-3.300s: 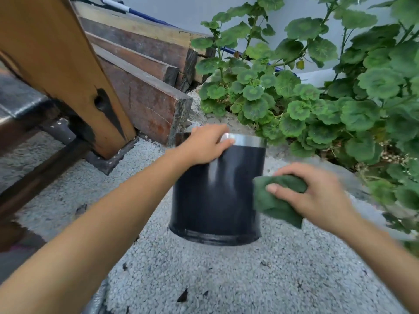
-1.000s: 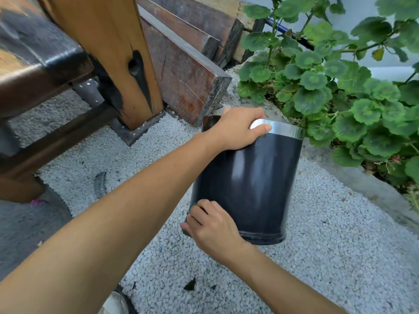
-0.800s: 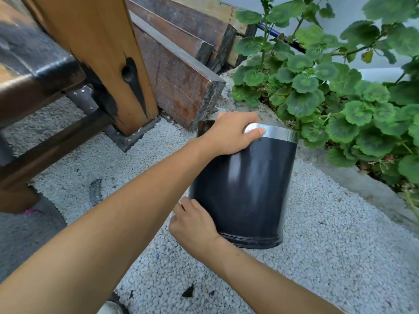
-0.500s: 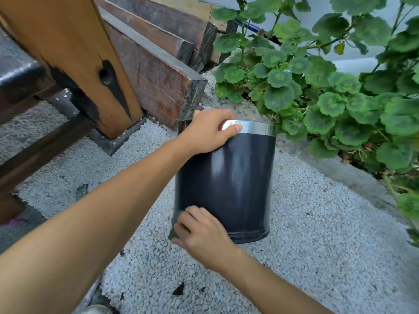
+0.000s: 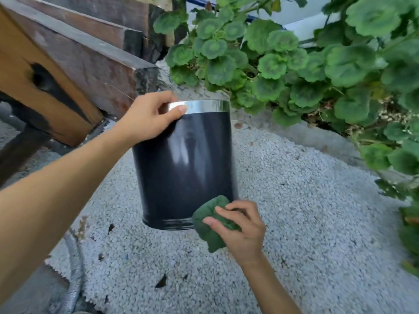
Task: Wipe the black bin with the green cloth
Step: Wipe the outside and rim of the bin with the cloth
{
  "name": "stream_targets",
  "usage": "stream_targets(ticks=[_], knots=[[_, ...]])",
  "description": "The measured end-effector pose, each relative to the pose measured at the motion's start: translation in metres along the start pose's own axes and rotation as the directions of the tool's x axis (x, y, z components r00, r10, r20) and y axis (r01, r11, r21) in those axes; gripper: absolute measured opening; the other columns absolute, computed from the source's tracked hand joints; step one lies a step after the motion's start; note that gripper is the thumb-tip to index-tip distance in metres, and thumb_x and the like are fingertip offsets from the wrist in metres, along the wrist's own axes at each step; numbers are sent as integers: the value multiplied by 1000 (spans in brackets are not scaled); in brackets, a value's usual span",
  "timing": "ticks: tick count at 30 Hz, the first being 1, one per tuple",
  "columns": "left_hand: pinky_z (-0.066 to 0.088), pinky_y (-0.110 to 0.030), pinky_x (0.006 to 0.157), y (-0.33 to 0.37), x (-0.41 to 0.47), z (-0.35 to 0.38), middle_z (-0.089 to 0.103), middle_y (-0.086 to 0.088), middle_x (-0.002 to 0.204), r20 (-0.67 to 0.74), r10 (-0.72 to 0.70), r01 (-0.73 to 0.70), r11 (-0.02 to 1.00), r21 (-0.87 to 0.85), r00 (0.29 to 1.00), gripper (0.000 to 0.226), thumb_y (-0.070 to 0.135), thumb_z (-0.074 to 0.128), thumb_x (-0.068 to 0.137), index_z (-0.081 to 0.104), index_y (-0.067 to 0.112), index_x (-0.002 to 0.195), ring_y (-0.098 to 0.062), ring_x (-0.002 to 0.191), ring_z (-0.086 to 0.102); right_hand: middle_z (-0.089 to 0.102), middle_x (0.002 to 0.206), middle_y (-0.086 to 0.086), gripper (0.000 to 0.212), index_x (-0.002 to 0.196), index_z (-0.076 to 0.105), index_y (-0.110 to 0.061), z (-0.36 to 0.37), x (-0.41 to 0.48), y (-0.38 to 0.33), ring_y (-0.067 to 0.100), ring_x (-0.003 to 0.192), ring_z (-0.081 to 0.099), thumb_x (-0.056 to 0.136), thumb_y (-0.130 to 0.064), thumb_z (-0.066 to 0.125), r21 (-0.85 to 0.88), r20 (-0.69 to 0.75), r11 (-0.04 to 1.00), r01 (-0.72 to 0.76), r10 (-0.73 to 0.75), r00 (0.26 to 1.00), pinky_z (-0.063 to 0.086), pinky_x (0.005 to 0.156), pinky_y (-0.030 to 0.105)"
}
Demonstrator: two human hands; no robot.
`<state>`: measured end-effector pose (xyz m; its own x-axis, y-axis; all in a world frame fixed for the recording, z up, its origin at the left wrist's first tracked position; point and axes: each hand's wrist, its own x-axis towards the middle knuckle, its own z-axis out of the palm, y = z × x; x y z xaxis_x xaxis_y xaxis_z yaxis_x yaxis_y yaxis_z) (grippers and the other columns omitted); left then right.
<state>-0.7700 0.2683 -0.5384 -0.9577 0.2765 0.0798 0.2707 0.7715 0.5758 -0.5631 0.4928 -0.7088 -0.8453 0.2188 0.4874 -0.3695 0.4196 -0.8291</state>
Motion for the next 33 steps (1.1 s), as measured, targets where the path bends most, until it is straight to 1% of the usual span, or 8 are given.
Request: stream_targets(ticks=[4,9,13,16,20,26,30,33], knots=[[42,-34,76,0,2,4,69,-15,87,-18,11,-10,999,30,1000,23,41,64,100,66,19,93,-32,87,64,65,95,-15,32,84,81,-37,-12,-5,13,8,91,67,71,-66,81,234,-165,826,-513,553,816,52,80,12],[44,-35,77,9,4,7,70,-14,87,10,17,-17,1000,26,1000,27,43,65,99,67,17,92,-33,88,64,59,72,1,45,66,70,-6,-2,8,55,13,69,55,88,-44,78,184,-111,588,-787,808,578,48,69,26],[42,-29,72,11,3,6,69,-16,85,-1,19,-19,1000,24,1000,28,42,66,99,66,15,91,-30,82,62,54,62,-1,55,69,65,4,0,17,61,14,61,49,94,-44,72,78,-91,545,-835,838,539,39,64,27],[41,-32,73,10,3,7,68,-16,84,-7,7,-7,1000,9,1000,28,42,67,98,66,16,89,-29,81,60,64,83,-10,32,77,73,-21,-1,7,42,7,76,61,91,-50,72,72,-179,571,-818,814,553,50,78,25],[41,-31,68,6,6,9,67,-12,81,-9,-5,5,1000,19,1000,30,46,66,98,64,18,86,-29,79,60,59,91,-17,14,82,69,-45,-3,-9,-3,4,87,63,83,-59,73,67,-247,725,-685,677,693,50,74,10],[44,-37,70,12,1,5,66,-13,82,14,-10,9,1000,27,1000,29,44,66,98,65,16,88,-34,83,62,62,92,-7,35,95,82,-11,-3,-10,-44,7,83,64,81,-43,81,-84,-83,925,-371,364,928,53,76,12],[47,-29,73,29,-30,-7,69,-10,79,43,1,-2,1000,7,999,26,40,68,97,66,18,84,-28,79,64,70,93,-13,28,88,80,-38,-27,8,-63,8,87,69,76,-63,76,90,50,736,-670,669,742,62,76,26],[42,-31,60,46,-72,-16,61,0,65,105,73,-75,997,18,992,27,39,69,96,60,22,75,-17,64,58,79,95,1,37,92,82,-26,-56,24,-61,27,93,76,69,-55,82,335,181,482,-809,810,558,64,79,47]])
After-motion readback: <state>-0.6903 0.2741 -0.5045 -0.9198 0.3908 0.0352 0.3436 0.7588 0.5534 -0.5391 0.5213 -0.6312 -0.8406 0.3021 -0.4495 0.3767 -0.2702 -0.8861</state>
